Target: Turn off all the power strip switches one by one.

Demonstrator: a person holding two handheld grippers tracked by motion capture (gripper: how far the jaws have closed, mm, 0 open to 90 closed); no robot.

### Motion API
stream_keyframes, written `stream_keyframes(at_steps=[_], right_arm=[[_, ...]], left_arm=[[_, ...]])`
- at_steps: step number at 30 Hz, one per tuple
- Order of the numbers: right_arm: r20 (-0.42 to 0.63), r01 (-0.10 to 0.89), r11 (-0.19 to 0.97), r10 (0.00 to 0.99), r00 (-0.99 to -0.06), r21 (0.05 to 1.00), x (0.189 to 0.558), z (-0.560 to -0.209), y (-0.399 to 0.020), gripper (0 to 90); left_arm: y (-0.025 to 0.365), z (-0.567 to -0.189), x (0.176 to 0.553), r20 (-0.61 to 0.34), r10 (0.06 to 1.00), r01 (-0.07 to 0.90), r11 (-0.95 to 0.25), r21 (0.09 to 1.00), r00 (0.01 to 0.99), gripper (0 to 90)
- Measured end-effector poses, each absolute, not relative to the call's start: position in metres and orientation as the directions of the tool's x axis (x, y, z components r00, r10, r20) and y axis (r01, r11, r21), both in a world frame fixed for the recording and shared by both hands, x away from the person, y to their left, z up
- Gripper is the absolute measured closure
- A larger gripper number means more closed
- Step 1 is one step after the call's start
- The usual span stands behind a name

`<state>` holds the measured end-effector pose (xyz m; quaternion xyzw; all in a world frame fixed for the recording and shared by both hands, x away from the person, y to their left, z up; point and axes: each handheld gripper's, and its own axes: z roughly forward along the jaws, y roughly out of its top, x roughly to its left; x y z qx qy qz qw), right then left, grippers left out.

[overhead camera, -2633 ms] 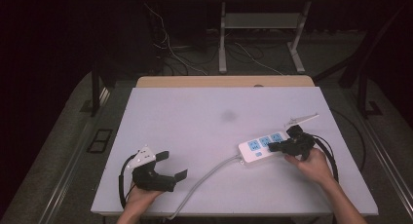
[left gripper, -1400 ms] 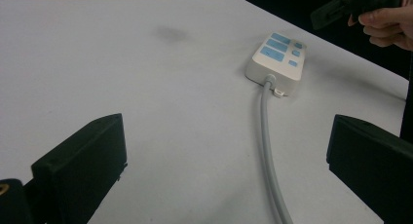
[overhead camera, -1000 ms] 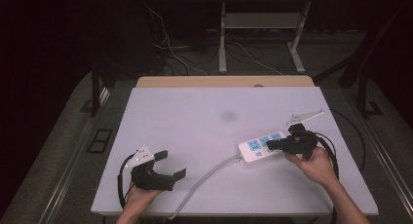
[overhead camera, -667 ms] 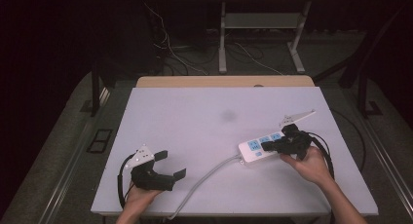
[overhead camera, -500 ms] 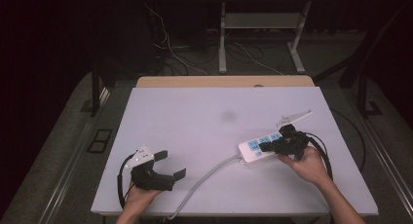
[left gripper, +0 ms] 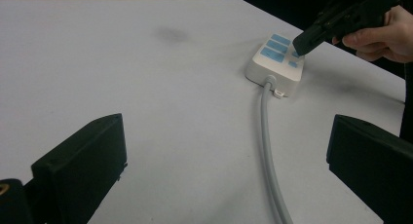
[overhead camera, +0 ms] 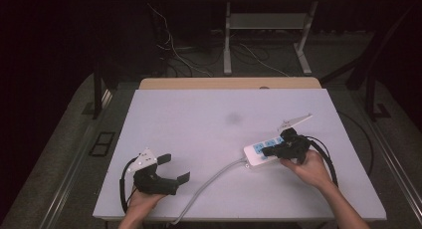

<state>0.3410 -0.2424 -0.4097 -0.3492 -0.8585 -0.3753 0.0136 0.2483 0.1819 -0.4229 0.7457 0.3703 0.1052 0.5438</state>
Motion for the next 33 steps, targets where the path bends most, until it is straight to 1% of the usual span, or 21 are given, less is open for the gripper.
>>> stream_keyframes(at_steps=[9,22,25,33], right_arm=[[0.291,0.627,0.486,0.599,-0.746,0.608,0.344,-0.419,-0.242,90.0],[0.295,0.623,0.486,0.590,-0.751,0.613,0.345,-0.421,-0.242,90.0],[0.283,0.615,0.491,0.591,-0.755,0.616,0.344,-0.420,-0.241,90.0],[0.301,0.628,0.468,0.598,-0.743,0.621,0.344,-0.422,-0.242,90.0]], left_arm=[[0.183,-0.422,0.248,-0.245,0.668,0.438,-0.134,0.889,0.703,0.0],[0.182,-0.423,0.248,-0.242,0.667,0.436,-0.138,0.889,0.704,0.0],[0.182,-0.423,0.248,-0.243,0.668,0.437,-0.137,0.889,0.703,0.0],[0.182,-0.423,0.248,-0.246,0.671,0.440,-0.132,0.888,0.699,0.0]])
